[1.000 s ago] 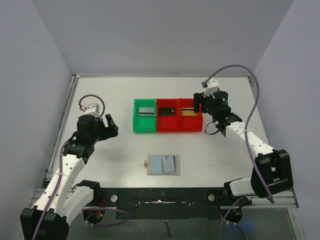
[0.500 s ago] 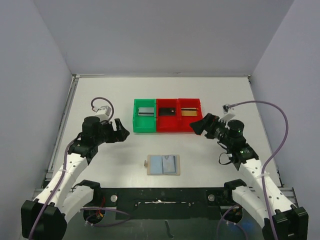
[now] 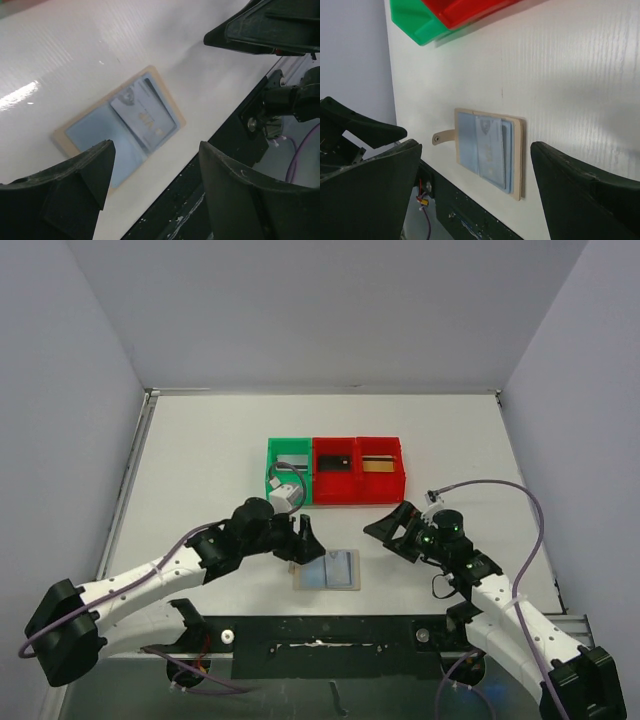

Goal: Take the credit cards out of the card holder

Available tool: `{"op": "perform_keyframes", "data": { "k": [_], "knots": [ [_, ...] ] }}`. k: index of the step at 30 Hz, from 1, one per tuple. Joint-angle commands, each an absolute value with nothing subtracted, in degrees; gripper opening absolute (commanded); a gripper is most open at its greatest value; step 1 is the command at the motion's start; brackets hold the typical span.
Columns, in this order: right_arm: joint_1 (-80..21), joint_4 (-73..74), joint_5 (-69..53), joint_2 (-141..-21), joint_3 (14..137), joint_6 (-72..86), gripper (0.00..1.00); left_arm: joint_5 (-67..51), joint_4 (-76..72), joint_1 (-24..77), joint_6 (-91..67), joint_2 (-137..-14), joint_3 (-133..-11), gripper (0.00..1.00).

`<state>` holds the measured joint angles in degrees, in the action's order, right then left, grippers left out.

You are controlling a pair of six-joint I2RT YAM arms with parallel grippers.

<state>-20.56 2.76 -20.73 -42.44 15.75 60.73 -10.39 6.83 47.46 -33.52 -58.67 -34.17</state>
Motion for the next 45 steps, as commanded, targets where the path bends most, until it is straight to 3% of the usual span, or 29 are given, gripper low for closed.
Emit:
{"op": "perform_keyframes", "data": {
  "k": [1, 13, 20, 25, 45],
  "knots": [
    [-26.24, 3.12, -13.48, -44.09, 18.1, 64.67, 0.92, -7.66, -0.37, 52.26, -42.17, -63.43, -34.65, 0.64],
    [-37.47, 0.28, -8.36, -55.42, 21.54, 67.38, 0.74, 4.38, 12.29, 54.24, -48.95, -70.69, -36.3, 0.56],
    [-40.17, -0.42, -8.61, -60.74, 24.78, 65.95, 0.64, 4.43, 13.02, 54.23, -49.13, -70.95, -34.69, 0.55],
    [-41.83, 0.28, -9.4, -65.0, 27.98, 64.11, 0.56, 4.6, 13.8, 54.23, -49.65, -71.98, -34.45, 0.47],
    [-45.07, 9.02, -5.98, -74.68, 35.67, 60.57, 0.53, 0.52, 15.72, 54.15, -44.4, -73.08, -35.57, 0.47]
  ]
}}
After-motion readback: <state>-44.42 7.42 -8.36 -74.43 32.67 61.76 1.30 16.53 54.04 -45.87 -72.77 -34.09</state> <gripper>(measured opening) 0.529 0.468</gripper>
